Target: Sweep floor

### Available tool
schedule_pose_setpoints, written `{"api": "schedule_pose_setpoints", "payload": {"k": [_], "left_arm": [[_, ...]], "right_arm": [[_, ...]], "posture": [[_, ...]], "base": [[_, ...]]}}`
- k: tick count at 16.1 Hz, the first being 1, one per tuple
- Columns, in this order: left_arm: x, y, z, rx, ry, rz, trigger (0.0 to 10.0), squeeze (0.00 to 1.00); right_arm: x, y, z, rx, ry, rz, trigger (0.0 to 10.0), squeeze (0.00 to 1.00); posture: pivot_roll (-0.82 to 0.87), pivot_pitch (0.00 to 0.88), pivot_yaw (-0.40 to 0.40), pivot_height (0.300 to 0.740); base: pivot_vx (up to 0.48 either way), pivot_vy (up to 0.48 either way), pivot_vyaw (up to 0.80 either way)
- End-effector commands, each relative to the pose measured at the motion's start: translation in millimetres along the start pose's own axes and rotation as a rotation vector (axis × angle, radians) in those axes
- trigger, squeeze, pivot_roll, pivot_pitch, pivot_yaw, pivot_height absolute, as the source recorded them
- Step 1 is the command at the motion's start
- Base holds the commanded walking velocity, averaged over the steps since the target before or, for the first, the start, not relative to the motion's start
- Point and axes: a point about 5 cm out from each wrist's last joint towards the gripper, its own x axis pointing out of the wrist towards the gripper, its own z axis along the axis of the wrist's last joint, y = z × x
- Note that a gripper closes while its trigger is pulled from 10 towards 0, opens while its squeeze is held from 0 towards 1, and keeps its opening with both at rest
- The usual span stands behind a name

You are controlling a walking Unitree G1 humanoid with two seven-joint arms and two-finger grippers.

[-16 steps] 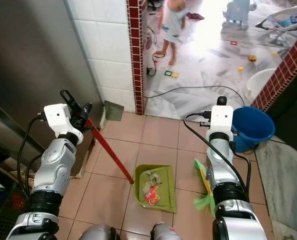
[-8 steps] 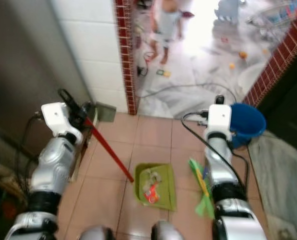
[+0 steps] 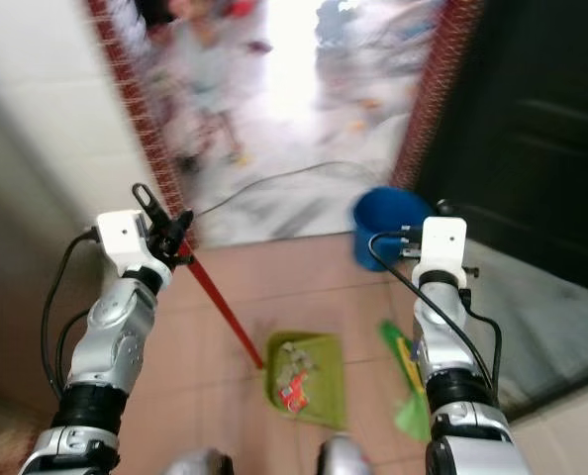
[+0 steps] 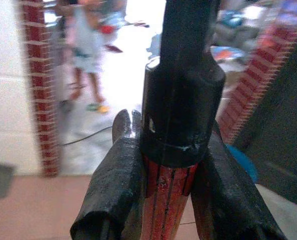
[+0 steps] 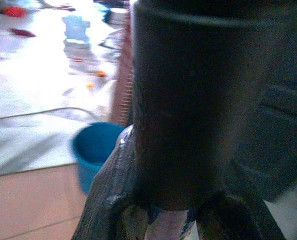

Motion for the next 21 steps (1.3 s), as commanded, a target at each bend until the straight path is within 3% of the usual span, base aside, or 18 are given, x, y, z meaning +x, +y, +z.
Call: {"api": "schedule_pose_setpoints", "payload": {"k": [1, 14, 21], "left_arm": [[4.0, 2.6, 17, -0.032, -0.071, 0.009, 10.0, 0.0], [12.7, 16.5, 54, -0.082, -0.201, 0.098, 10.0, 0.0], [11.9, 20.8, 54, -0.09, -0.204, 0.118, 10.0, 0.0]], "right_arm": [[-1.4, -0.4, -5, -0.035, 0.021, -0.002, 10.0, 0.0], [-1.5, 2.1, -4, -0.026, 0.016, 0.019, 10.0, 0.0], [-1.0, 1.2, -4, -0.034, 0.015, 0.028, 10.0, 0.0]], "posture": [[-0.11, 0.006, 0.048, 0.74], [-0.11, 0.004, 0.043, 0.74], [-0.11, 0.003, 0.034, 0.74]], "base": [[0.0, 0.0, 0.0], [0.0, 0.0, 0.0], [0.264, 0.367, 0.0]]}}
